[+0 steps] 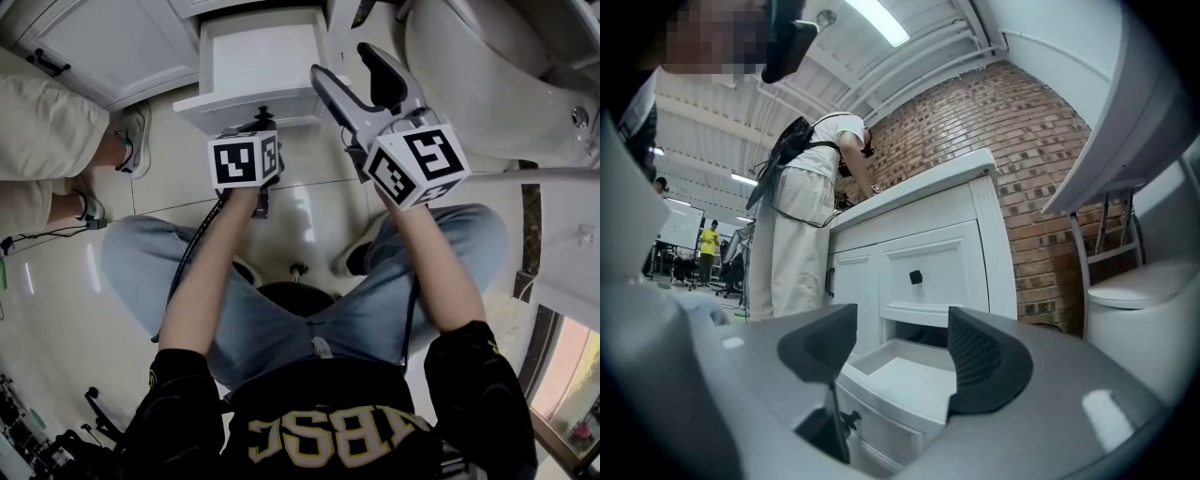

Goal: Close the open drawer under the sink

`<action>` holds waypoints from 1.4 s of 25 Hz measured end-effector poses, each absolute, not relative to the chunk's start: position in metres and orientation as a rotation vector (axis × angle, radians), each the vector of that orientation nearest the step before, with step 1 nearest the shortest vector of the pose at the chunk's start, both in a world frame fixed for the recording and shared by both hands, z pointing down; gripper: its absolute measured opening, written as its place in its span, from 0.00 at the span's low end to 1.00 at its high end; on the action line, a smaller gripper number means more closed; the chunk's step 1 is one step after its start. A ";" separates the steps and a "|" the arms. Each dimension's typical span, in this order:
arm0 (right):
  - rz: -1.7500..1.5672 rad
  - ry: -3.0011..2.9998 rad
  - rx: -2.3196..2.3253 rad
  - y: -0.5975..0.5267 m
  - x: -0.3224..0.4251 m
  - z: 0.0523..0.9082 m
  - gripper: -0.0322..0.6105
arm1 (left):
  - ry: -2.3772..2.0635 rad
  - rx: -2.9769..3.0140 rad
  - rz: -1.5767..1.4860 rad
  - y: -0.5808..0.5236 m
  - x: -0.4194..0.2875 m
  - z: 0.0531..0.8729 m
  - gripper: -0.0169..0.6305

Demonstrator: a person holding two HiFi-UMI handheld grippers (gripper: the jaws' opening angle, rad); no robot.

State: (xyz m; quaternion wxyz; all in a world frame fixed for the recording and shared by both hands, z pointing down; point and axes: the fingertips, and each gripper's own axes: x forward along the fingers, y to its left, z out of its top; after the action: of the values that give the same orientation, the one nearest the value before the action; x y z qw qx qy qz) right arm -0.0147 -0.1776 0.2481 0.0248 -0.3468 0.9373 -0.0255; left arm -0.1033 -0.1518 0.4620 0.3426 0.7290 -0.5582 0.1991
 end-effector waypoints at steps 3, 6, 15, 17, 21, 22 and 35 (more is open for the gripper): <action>-0.104 2.897 -1.048 -0.179 -0.018 0.247 0.53 | -1.434 1.900 0.516 -0.158 -0.101 0.463 0.03; -0.121 2.898 -1.030 -0.181 -0.021 0.247 0.53 | -1.430 1.886 0.500 -0.167 -0.103 0.462 0.03; -0.173 2.876 -1.033 -0.193 -0.016 0.246 0.53 | -1.487 1.850 0.436 -0.205 -0.114 0.459 0.03; -0.180 2.872 -1.037 -0.197 -0.015 0.246 0.52 | -1.497 1.832 0.411 -0.216 -0.118 0.459 0.03; -0.190 2.883 -1.055 -0.208 -0.015 0.255 0.52 | -1.537 1.785 0.348 -0.235 -0.126 0.457 0.03; -0.193 2.889 -1.065 -0.211 -0.015 0.259 0.52 | -1.546 1.779 0.341 -0.240 -0.127 0.457 0.03; -0.279 2.897 -1.134 -0.253 -0.010 0.292 0.52 | -1.673 1.859 0.387 -0.307 -0.144 0.455 0.03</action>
State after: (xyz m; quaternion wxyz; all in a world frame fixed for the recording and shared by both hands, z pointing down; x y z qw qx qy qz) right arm -0.0103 -0.2526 0.2915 0.0092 -0.3631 0.9274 -0.0892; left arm -0.1443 -0.3070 0.4551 0.3008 0.7004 -0.6305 0.1460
